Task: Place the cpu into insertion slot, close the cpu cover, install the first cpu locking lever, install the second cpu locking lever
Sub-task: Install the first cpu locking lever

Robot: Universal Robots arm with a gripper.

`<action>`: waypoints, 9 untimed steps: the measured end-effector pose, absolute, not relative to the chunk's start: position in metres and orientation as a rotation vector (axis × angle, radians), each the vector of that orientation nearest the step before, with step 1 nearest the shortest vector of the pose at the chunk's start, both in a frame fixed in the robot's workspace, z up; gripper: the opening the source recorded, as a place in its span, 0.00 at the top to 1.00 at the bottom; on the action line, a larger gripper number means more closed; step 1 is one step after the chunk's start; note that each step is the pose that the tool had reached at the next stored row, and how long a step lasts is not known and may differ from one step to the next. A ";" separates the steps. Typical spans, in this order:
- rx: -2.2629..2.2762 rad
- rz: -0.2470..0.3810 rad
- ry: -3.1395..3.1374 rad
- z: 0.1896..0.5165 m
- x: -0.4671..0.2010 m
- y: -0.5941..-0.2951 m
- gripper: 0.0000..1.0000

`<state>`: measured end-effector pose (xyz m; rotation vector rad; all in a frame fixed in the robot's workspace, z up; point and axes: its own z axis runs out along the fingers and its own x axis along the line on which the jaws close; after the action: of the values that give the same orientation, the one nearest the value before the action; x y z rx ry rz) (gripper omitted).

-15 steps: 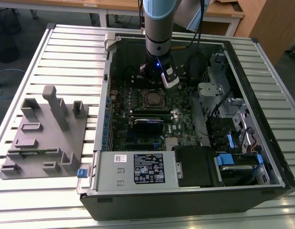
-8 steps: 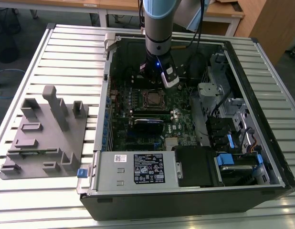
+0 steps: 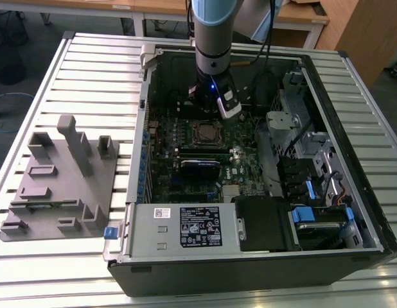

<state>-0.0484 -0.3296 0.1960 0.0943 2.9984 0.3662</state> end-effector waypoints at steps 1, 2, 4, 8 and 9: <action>0.094 0.366 2.997 0.196 -0.048 -0.330 0.90; 0.093 0.366 2.995 0.196 -0.048 -0.330 0.90; 0.093 0.368 2.993 0.196 -0.049 -0.330 0.90; 0.093 0.370 2.989 0.196 -0.050 -0.330 0.90; 0.093 0.370 2.988 0.196 -0.050 -0.330 0.90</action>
<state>-0.0501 -0.3298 0.1959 0.0933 2.9884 0.3698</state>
